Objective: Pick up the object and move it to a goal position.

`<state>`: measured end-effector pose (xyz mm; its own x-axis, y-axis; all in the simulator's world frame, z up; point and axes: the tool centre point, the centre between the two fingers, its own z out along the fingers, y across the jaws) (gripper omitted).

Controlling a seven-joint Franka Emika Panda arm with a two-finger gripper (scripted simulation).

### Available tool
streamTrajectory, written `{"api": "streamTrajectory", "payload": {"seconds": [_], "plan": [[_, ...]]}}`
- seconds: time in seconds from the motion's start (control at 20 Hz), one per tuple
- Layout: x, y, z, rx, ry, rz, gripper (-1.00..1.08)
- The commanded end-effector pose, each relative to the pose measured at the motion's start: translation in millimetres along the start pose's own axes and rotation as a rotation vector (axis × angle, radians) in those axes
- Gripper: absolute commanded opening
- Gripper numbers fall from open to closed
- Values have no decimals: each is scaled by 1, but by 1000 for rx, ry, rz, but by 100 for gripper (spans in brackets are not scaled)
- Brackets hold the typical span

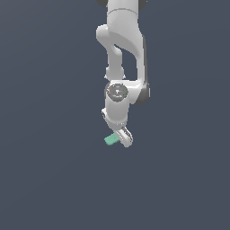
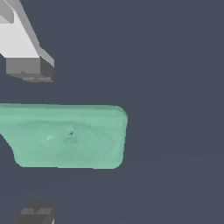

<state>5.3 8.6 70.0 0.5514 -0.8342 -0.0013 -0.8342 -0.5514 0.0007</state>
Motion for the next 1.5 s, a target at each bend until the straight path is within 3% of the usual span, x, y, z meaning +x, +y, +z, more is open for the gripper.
{"api": "streamTrajectory", "payload": {"seconds": [0.0, 0.95, 1.0, 1.45], "plan": [[0, 0, 1, 1, 1, 11, 100], [0, 0, 51, 1, 1, 12, 100], [0, 0, 51, 1, 1, 12, -100], [0, 0, 51, 1, 1, 12, -100]]}}
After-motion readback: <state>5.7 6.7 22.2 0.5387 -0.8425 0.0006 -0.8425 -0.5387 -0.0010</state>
